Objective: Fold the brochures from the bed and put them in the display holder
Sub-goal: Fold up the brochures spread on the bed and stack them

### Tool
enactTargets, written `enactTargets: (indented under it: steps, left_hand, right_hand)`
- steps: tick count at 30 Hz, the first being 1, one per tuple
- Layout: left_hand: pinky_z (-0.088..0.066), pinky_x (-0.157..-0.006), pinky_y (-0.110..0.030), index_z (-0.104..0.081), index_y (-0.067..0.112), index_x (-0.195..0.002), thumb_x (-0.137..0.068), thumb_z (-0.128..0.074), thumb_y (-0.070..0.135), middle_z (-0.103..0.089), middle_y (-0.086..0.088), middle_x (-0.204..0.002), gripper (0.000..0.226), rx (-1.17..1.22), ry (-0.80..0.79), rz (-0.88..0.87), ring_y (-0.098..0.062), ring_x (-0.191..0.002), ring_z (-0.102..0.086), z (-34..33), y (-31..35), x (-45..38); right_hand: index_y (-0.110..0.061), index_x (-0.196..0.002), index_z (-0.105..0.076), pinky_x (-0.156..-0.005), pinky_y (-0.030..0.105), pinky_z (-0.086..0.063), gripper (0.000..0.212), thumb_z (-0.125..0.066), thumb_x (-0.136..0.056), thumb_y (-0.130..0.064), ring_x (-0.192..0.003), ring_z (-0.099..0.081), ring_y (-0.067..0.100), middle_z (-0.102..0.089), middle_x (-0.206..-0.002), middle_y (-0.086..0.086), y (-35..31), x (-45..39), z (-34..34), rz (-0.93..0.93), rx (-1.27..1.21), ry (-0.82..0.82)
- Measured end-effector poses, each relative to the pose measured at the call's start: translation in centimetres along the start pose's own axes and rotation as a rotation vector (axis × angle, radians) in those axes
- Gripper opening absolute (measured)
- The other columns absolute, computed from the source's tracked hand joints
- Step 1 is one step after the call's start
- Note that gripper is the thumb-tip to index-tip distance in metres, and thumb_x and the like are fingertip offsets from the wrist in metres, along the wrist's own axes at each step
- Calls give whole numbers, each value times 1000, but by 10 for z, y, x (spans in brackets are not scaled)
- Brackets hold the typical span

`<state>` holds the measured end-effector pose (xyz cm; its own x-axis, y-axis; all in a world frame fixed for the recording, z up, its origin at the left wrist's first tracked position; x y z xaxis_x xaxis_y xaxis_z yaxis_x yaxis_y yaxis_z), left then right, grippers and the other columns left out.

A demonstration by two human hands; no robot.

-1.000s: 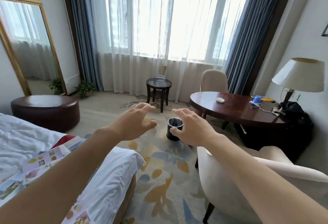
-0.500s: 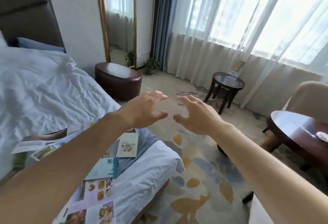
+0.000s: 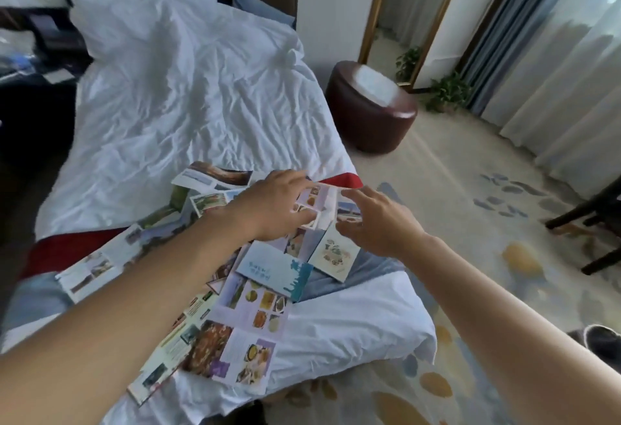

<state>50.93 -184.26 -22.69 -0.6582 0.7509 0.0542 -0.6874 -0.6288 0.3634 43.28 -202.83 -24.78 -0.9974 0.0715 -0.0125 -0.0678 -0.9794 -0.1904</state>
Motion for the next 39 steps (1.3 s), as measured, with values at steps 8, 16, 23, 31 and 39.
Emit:
enactTargets:
  steps: [8,16,23,31,39]
  left_hand:
    - [-25,-114,-38,-33,24,-150,-95,-50,54,-24,4,-158,65,16,-67,134,-15,-144,-19,-50,-122,-31]
    - [-31,-110,-41,-33,23,-148,-96,-47,51,-25,4,-157,61,44,-165,267,-18,-142,-22,-123,-190,-53]
    - [-34,-111,-45,-32,16,-147,-93,-50,57,-28,-4,-156,71,64,-241,390,-24,-143,-24,-250,-204,-96]
    - [-11,-120,-47,-20,24,-153,-77,-63,65,-8,-5,-163,96,-115,-384,224,-25,-149,0,-375,-204,-116]
    - [8,-119,-58,23,24,-153,-72,-66,68,15,-17,-162,128,-475,-585,-80,-41,-147,21,-442,-183,-127]
  right_hand:
    - [-29,-149,-36,-91,46,-50,66,-58,-91,-51,-128,-51,26,-45,-151,-1,-33,-90,-97,78,-30,-160]
    - [-28,-145,-38,-87,44,-54,58,-55,-92,-46,-120,-56,26,-50,-144,1,-20,-139,-197,55,-21,-298]
    - [-30,-139,-41,-80,41,-55,52,-56,-92,-47,-117,-57,24,-52,-142,-1,33,-147,-287,30,-28,-354]
    - [-29,-146,-36,-93,49,-52,62,-59,-91,-47,-125,-51,27,-48,-145,1,119,-134,-384,16,-25,-436]
    - [-29,-151,-25,-117,51,-27,87,-69,-82,-57,-148,-17,31,-20,-160,7,141,-115,-435,222,81,-485]
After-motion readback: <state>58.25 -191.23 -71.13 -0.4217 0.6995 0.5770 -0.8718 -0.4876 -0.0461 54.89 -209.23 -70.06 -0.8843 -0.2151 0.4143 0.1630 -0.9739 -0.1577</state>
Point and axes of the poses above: each hand's wrist, its own x-axis away from the middle knuckle, its own z-axis out of the back of the hand, y = z × x, the point moved 4 cm from there along -x, towards the middle knuckle
